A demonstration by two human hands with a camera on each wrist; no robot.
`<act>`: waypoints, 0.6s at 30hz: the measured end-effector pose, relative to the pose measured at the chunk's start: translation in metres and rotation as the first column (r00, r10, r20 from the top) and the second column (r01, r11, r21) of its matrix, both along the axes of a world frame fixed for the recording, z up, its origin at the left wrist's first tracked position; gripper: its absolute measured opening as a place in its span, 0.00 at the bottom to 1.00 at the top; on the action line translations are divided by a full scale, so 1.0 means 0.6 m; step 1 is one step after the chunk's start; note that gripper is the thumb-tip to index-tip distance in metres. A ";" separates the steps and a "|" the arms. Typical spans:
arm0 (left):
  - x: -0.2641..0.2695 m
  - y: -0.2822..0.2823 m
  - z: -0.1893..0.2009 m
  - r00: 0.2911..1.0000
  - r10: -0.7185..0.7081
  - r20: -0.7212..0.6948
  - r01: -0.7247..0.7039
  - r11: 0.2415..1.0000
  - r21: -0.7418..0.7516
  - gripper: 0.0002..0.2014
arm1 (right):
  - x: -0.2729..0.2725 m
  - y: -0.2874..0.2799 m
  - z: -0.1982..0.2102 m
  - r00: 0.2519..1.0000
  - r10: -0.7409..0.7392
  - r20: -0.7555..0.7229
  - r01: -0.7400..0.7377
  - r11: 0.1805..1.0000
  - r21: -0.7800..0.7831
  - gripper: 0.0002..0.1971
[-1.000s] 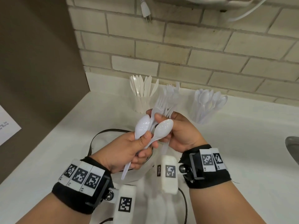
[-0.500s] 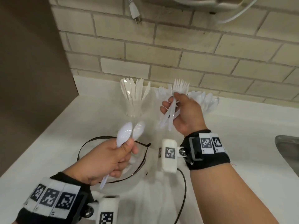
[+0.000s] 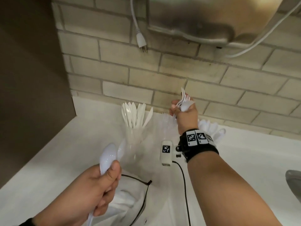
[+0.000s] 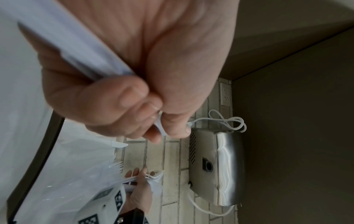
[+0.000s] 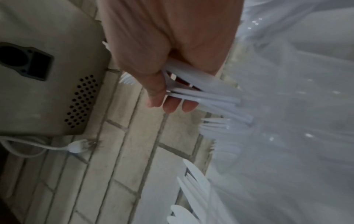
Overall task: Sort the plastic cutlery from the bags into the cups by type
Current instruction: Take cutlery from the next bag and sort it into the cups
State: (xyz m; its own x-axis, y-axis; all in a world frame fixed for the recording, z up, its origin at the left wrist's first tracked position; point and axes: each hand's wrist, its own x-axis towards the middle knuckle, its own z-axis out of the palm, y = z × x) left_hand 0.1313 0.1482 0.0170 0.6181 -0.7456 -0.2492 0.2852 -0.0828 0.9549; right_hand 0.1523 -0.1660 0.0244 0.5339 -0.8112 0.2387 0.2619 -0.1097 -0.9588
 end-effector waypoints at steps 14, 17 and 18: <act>-0.004 -0.004 -0.002 1.000 0.021 -0.016 -0.021 1.000 -0.010 0.22 | -0.014 -0.004 -0.008 0.976 -0.108 -0.187 0.061 0.968 -0.244 0.45; -0.005 -0.004 -0.001 0.999 0.032 -0.008 -0.032 0.999 0.000 0.24 | -0.016 -0.001 -0.014 0.957 -0.140 -0.253 0.049 0.942 -0.333 0.42; -0.005 -0.004 -0.002 0.999 0.036 -0.010 -0.036 0.999 0.002 0.26 | -0.016 -0.001 -0.017 0.950 -0.138 -0.282 0.038 0.942 -0.333 0.39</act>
State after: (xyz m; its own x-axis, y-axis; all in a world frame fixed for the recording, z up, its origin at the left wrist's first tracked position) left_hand 0.1282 0.1459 0.0161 0.6417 -0.7225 -0.2571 0.2978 -0.0743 0.9517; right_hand 0.1430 -0.1663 0.0141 0.5501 -0.7651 0.3346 -0.0539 -0.4323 -0.9001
